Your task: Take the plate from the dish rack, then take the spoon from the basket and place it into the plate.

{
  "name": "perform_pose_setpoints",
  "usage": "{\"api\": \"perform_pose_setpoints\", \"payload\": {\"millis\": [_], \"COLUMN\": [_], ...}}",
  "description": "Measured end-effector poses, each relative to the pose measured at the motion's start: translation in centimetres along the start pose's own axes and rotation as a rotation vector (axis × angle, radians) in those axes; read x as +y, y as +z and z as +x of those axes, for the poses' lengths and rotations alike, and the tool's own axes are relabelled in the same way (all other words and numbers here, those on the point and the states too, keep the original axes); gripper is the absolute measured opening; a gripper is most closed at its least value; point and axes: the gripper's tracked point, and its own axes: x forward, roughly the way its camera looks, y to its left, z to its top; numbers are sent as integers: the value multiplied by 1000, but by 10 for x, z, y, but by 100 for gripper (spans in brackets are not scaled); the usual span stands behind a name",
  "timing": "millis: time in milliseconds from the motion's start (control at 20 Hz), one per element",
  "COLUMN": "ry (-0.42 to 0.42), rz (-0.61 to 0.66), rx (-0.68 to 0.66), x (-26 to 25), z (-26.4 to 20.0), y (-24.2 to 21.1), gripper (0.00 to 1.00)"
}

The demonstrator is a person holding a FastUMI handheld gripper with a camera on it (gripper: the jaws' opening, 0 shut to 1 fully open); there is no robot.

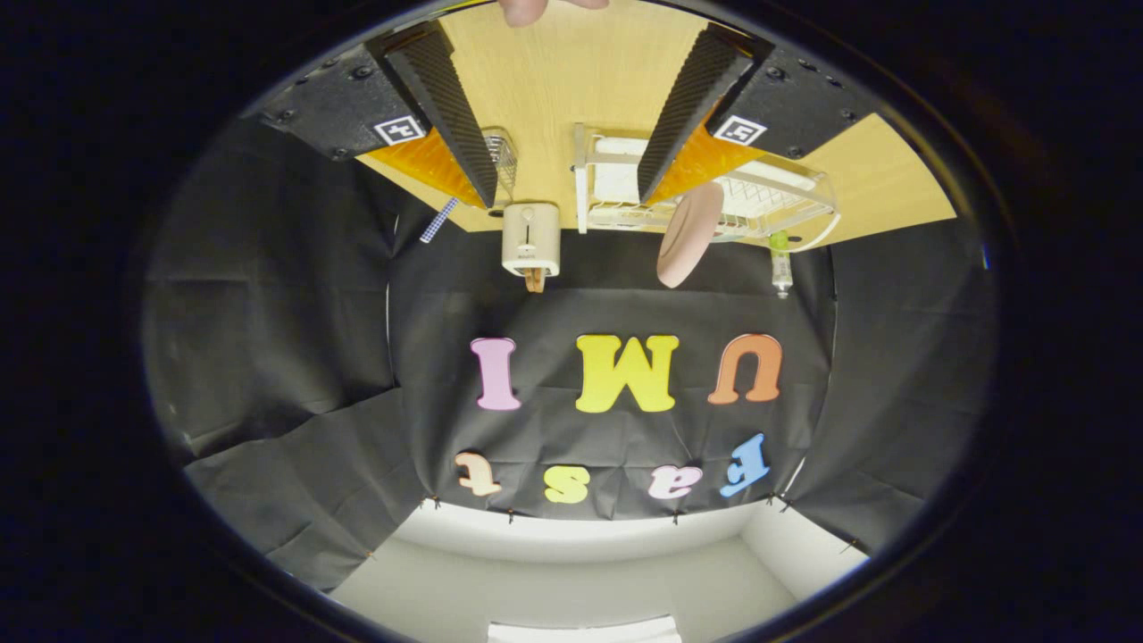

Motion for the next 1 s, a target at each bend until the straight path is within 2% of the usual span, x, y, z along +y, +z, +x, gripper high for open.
{"api": "perform_pose_setpoints", "payload": {"millis": [300,500,700,1000], "ry": [-2,26,95,214], "rz": [-17,-53,-95,-125], "rx": [-17,-59,-84,27], "x": [1,12,36,76], "z": [1,7,26,85], "y": [11,38,86,150], "gripper": [100,100,100,100]}}
